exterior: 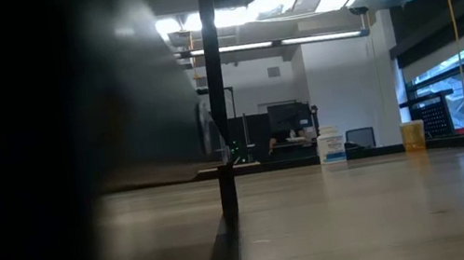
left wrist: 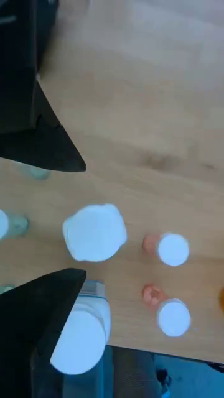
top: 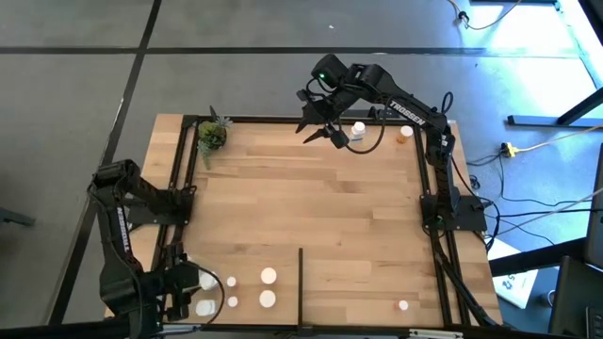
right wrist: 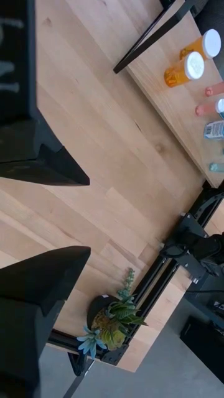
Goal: Pick and place medicine bottles onto shelf by color
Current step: Put the pink pill bottle on the shelf aligned with the other pink pill bottle
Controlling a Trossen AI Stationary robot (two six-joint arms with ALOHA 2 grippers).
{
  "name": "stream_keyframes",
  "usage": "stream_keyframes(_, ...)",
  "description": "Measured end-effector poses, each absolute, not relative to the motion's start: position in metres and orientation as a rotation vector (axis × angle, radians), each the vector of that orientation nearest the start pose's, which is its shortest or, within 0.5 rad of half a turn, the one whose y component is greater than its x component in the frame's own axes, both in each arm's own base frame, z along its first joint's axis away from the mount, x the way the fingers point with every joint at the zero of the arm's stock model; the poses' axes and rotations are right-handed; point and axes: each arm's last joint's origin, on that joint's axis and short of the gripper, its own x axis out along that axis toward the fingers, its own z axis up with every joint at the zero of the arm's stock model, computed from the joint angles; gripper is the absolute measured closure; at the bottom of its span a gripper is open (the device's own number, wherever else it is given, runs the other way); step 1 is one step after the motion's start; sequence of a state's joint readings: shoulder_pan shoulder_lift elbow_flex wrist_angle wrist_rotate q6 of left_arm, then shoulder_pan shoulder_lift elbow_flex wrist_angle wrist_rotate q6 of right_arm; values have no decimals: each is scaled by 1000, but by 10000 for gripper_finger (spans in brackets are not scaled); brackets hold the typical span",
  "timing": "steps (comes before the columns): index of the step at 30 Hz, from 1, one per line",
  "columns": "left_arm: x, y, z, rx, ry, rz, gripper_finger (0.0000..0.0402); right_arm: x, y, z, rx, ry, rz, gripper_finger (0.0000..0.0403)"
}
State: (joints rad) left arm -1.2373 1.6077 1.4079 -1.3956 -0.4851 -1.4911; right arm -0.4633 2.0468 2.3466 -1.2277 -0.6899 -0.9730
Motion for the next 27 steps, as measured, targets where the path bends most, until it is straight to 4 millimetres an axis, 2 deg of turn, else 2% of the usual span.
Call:
stream_keyframes(5, 111, -250, 304, -83, 1040, 354, 143, 376, -167, 396, -414, 588, 548, 233)
stream_keyframes(9, 121, -241, 306, -66, 1042, 416, 144, 376, -167, 396, -416, 586, 547, 233)
stream_keyframes(14, 134, -229, 311, 12, 994, 400, 145, 376, -168, 396, -416, 586, 547, 233)
stream_keyframes(21, 147, -203, 326, -17, 918, 446, 145, 377, -168, 396, -417, 585, 546, 233)
stream_keyframes(27, 153, -173, 322, -39, 877, 542, 145, 379, -169, 398, -441, 558, 534, 233)
